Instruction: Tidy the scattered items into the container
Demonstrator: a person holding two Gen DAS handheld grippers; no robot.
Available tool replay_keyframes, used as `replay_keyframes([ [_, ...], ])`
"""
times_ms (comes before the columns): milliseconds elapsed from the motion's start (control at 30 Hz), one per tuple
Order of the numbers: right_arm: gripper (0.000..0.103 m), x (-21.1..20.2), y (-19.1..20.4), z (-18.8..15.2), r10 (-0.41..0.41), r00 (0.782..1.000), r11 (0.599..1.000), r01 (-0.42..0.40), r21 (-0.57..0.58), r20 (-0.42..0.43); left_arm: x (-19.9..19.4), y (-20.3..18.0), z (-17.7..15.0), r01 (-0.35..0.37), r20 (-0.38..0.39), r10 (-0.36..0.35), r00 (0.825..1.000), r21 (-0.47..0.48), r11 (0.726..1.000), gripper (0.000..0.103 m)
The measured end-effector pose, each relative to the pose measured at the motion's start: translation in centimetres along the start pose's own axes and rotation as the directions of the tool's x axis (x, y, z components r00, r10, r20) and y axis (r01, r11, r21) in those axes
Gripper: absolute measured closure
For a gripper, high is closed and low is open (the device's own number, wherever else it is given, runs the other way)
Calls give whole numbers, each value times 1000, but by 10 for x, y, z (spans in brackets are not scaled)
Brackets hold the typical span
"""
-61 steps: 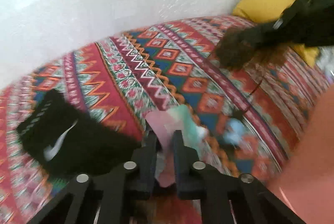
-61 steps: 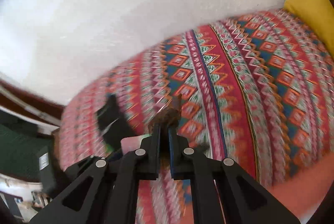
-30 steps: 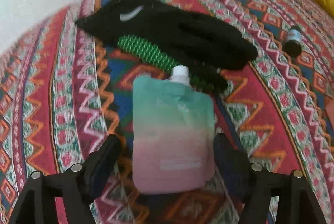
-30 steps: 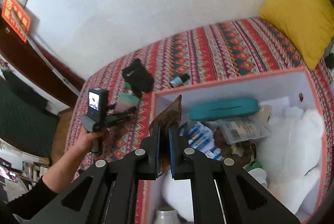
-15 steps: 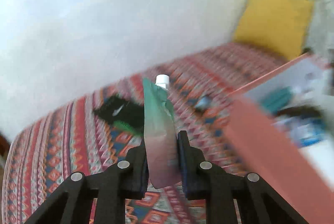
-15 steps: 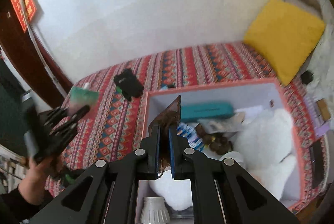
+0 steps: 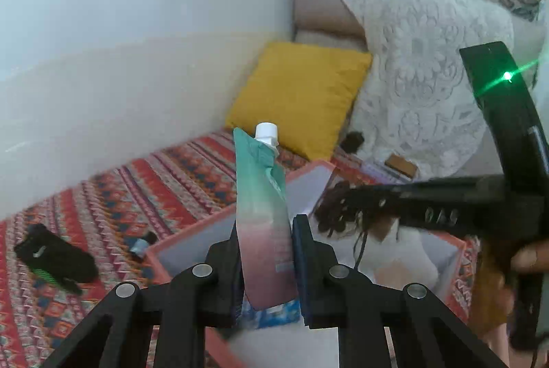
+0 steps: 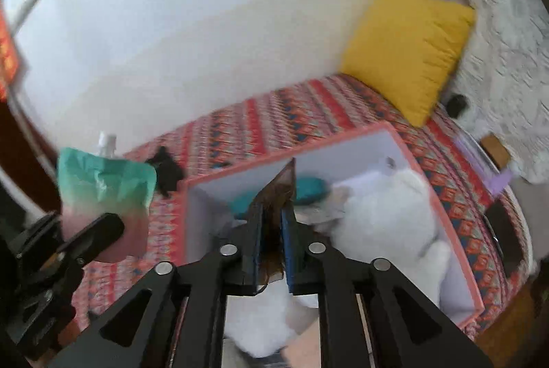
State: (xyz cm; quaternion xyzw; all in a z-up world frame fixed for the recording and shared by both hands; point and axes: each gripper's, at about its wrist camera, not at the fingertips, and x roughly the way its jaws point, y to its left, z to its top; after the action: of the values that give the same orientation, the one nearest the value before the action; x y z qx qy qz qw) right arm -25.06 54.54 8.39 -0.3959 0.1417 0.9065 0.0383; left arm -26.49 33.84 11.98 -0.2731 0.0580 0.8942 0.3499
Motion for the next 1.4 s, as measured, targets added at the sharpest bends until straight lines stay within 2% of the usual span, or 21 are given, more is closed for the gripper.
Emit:
replay_keyframes([
  [33,51,1,-4,-3,-37,999,999,37,5,-4,9,-5,1,1,-12,-1,1000,2,1000,82],
  [67,22,1,-8,-7,-71,998,997,71,11,-3,15,-8,1,4,-24,-4,1000,2,1000,68],
  [100,19,-4,-11,-12,-86,996,996,86,20,21,21,-12,1,7,-36,-7,999,3,1000,54],
  [133,19,-8,-13,-17,-99,994,995,98,27,43,23,-15,1,11,-42,-11,999,3,1000,25],
  [167,19,-13,-14,-22,-98,994,995,98,17,56,18,-17,-1,18,-28,-18,999,2,1000,9],
  [200,19,-22,-13,-27,-90,993,996,89,7,71,10,-21,-5,22,-6,-22,1000,6,1000,7],
  [267,19,-37,-11,-35,-78,991,997,77,9,106,-7,-23,-8,10,39,-11,999,21,1000,4],
  [367,18,-66,0,-49,-69,982,997,72,-6,176,-29,-26,-14,-10,28,10,1000,26,1000,3],
  [500,16,-104,36,-81,-97,958,992,115,-50,269,-68,-27,-36,-91,41,90,995,9,996,1],
  [600,11,-124,64,-114,-108,947,991,125,-37,302,-104,-26,-63,-161,32,161,986,-29,987,1],
  [767,9,-135,93,-175,-160,956,987,157,32,247,-156,-38,-114,-265,14,265,964,-37,964,0],
  [867,9,-148,114,-213,-187,956,982,185,31,225,-183,-43,-144,-307,-7,307,952,-26,951,0],
  [1067,9,-178,142,-263,-189,951,981,192,13,246,-226,-55,-191,-393,-22,393,919,8,920,0],
  [1133,9,-186,150,-276,-188,950,981,193,7,250,-236,-57,-202,-401,-17,401,916,7,916,0],
  [1267,9,-197,163,-297,-190,949,980,200,-15,252,-256,-62,-219,-380,-13,379,925,-19,925,0],
  [1400,9,-208,168,-310,-186,948,979,200,-32,258,-272,-70,-228,-388,13,388,922,-21,922,0],
])
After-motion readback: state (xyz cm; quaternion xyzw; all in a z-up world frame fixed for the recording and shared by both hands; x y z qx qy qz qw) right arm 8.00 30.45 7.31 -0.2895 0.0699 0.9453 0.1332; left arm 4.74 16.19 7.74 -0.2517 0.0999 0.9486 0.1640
